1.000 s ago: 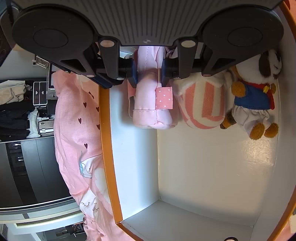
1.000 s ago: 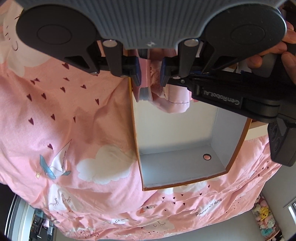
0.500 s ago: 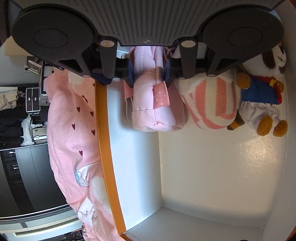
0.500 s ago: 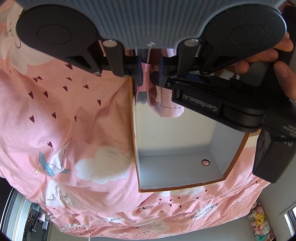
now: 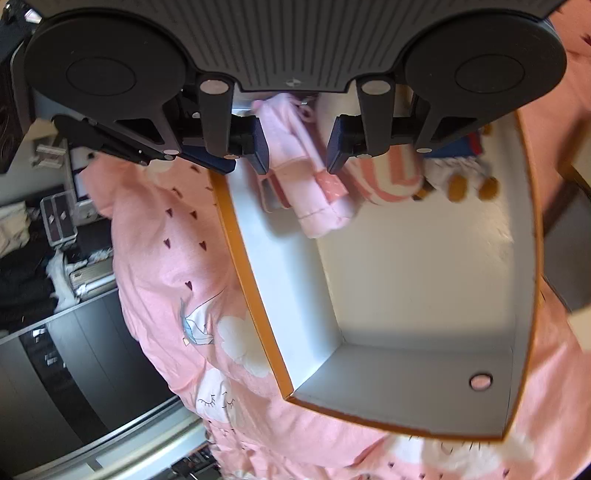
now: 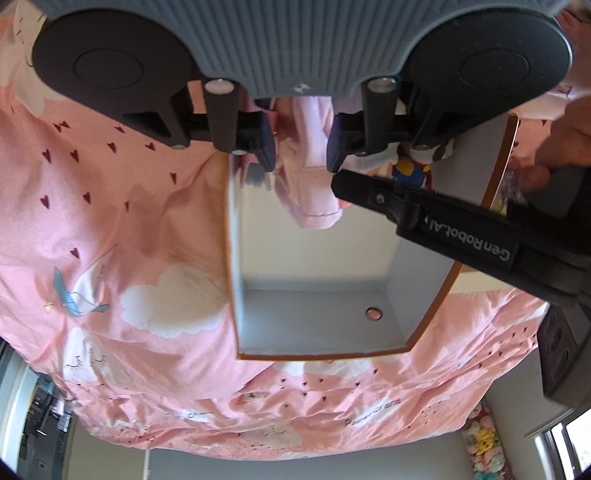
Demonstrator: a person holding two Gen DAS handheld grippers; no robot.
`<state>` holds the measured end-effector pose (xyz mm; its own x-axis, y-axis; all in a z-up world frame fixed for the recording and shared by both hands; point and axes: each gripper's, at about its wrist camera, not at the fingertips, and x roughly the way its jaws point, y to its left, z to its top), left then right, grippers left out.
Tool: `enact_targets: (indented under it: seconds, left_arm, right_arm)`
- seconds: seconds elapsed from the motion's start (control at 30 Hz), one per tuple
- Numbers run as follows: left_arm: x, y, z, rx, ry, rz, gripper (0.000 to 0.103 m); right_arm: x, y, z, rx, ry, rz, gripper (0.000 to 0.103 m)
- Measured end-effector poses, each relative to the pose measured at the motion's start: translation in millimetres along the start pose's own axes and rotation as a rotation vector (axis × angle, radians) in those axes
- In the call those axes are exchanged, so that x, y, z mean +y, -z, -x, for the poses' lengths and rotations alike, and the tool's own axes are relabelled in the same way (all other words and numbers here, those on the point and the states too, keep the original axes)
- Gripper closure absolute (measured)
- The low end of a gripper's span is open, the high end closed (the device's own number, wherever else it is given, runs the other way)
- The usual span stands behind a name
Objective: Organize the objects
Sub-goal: 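Carry the pink pouch into the orange box and release it beside the plushes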
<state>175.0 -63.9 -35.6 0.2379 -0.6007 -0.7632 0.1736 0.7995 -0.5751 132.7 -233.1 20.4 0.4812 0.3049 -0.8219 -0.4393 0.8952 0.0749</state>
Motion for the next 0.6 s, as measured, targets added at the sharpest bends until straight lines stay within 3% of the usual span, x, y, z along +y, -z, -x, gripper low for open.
enact_targets:
  seconds: [0.2, 0.3, 0.47, 0.6]
  left_arm:
    - [-13, 5, 2, 0.066, -0.09, -0.293, 0.066]
    - [-17, 10, -4, 0.073, -0.091, -0.398, 0.066]
    - [-19, 22, -17, 0.076, -0.115, -0.498, 0.066]
    - [-21, 27, -21, 0.097, -0.205, -0.551, 0.066]
  right_arm:
    - [10, 4, -19, 0.056, -0.024, 0.073, 0.07]
    - [7, 3, -30, 0.083, -0.015, 0.085, 0.07]
    - [-7, 2, -31, 0.096, -0.03, 0.028, 0.082]
    - [-20, -1, -19, 0.097, -0.041, -0.066, 0.086]
